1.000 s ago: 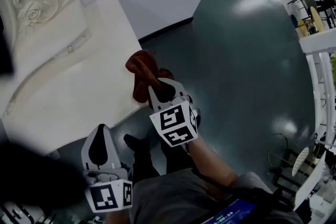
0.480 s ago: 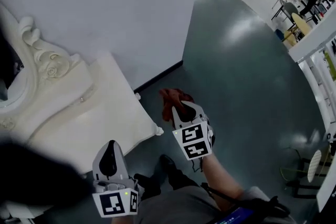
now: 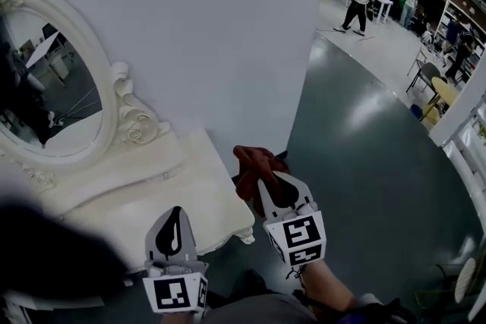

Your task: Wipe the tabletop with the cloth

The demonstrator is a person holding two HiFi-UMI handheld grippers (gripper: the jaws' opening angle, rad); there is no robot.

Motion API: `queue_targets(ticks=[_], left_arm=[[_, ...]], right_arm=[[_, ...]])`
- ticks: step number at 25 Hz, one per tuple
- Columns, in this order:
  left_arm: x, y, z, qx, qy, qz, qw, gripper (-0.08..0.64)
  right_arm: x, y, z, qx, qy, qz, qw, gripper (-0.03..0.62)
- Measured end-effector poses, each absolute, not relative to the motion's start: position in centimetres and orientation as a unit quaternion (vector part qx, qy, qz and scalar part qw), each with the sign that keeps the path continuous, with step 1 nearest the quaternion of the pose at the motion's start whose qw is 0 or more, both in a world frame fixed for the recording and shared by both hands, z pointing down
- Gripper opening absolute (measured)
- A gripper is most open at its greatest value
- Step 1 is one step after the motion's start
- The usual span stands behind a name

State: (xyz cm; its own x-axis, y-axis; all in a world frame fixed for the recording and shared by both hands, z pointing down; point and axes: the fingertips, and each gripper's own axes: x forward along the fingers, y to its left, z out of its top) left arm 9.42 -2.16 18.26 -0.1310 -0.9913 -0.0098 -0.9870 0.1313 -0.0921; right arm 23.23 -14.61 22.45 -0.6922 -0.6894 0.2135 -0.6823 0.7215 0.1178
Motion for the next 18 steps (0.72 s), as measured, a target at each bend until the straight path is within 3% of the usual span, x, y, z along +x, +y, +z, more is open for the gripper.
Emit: queue_targets(ticks=[7,18], left_arm=[[5.6,2.3,16.1,-0.633,0.770,-0.056,0.051,0.015],[2.1,8.5,16.5,-0.592,0.803,-0.059,0.037,0.015]], right_arm=[[16.9,-6.5,18.3,0.311,-0.947,-0.051,0.062,0.071],[10.1,2.0,19.0,0.232,-0.969,-0.058,0.060,0.071]])
